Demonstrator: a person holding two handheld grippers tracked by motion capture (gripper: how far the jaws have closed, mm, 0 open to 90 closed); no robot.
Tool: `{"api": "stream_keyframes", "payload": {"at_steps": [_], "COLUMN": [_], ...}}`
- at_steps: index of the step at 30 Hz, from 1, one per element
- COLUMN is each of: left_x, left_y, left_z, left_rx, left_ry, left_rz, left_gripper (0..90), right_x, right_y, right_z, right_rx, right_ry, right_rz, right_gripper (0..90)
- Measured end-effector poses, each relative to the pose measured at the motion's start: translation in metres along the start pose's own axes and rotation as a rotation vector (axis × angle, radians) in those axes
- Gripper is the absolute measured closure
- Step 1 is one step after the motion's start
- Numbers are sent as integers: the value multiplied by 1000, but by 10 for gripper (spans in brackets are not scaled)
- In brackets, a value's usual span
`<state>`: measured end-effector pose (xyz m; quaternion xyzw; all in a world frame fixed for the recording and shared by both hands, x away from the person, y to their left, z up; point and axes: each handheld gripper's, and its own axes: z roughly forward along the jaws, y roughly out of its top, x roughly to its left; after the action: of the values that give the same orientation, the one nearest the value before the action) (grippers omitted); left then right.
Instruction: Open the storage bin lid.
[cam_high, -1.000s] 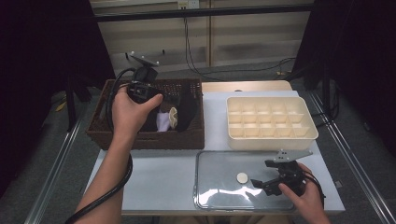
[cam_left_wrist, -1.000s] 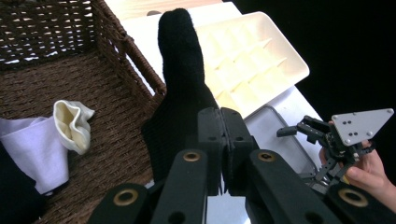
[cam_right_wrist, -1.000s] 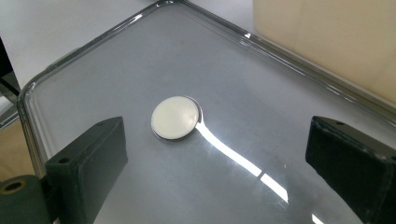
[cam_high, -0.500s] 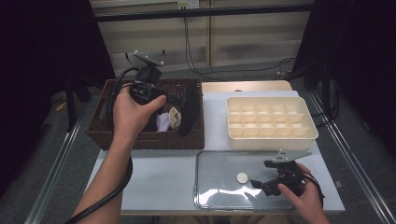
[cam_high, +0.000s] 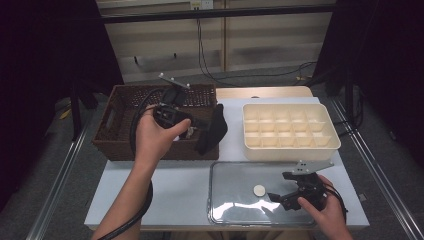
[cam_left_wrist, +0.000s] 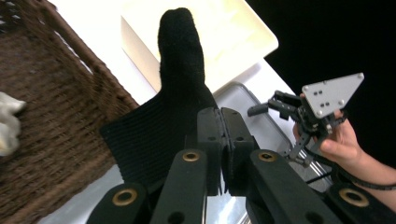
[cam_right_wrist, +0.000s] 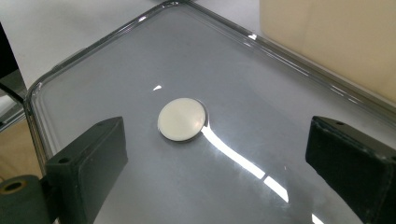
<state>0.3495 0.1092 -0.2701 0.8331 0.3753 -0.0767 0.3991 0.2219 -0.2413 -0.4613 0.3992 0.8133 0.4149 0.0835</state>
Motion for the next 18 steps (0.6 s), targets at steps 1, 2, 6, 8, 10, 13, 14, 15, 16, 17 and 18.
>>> {"api": "stream_keyframes", "payload": {"at_steps": [1,2,6,8,10,13,14,15,16,17,18], "left_x": [0,-1,-3,-3,-4,-1,-1,1,3,5,8], "left_y": [-2,-4,-18,-22,-30,-48,-48,-52,-56,-61,-69], "left_z": [3,6,24,28,37,58,58,62,66,70,77], "left_rx": [3,9,39,46,55,85,85,96,105,122,137], "left_ry": [-3,-6,-37,-38,-42,-67,-67,-62,-55,-43,-37], "left_rz": [4,2,18,15,11,-2,-2,0,7,18,17], "left_gripper": [875,875,875,875,872,724,692,654,654,645,629], "right_x": [0,0,1,1,1,1,1,2,2,2,2], "right_y": [0,0,0,0,0,0,0,0,0,0,0], "right_z": [0,1,1,1,0,1,1,1,1,1,1], "right_rx": [1,1,5,5,5,5,5,5,5,3,6], "right_ry": [-3,-4,0,-2,-2,-2,-2,-2,-2,-1,-1], "right_rz": [-2,-2,-1,-2,-3,-4,-4,-4,-4,-9,-8], "right_gripper": [48,48,48,48,48,48,48,48,48,48,48]}}
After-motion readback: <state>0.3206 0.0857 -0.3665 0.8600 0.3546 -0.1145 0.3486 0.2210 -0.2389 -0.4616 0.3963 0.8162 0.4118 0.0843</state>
